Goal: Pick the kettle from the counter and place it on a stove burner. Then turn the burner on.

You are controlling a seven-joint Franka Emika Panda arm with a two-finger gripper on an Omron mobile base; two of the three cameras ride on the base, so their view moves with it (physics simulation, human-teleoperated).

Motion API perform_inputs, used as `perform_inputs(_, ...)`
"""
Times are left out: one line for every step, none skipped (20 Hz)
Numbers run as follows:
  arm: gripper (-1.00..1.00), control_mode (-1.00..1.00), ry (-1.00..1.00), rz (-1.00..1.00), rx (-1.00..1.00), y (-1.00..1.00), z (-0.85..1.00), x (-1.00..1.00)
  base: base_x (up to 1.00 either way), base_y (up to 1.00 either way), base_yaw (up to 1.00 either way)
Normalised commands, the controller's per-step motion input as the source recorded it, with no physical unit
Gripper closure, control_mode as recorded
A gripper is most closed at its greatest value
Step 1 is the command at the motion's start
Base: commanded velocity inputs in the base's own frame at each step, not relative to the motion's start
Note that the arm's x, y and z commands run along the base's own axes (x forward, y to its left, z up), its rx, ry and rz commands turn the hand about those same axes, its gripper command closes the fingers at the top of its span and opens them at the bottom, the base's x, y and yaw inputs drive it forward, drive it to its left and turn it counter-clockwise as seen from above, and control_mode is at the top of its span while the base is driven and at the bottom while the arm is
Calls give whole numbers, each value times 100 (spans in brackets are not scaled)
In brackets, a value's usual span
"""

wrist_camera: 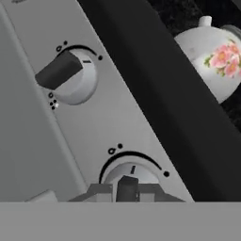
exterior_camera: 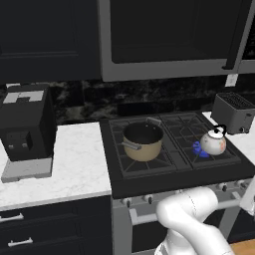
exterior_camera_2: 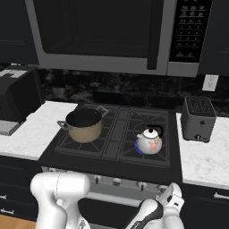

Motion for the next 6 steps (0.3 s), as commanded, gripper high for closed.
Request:
perform_inputs(100, -100, -3, 26, -76, -35, 0, -29, 0, 0, 0)
perform_inputs(100, -100, -1, 26, -75, -36, 0, -31, 0, 0, 0)
perform_inputs(100, -100, 0, 26, -73, -32, 0, -37, 0, 0, 0)
perform_inputs(100, -100, 0, 26, -67, -22, 0, -44, 0, 0, 0)
perform_inputs(100, -100, 0, 25, -59, -18, 0, -47, 0, 0, 0)
perform_inputs(100, -100, 0, 22, -52, -16, 0, -41, 0, 0, 0)
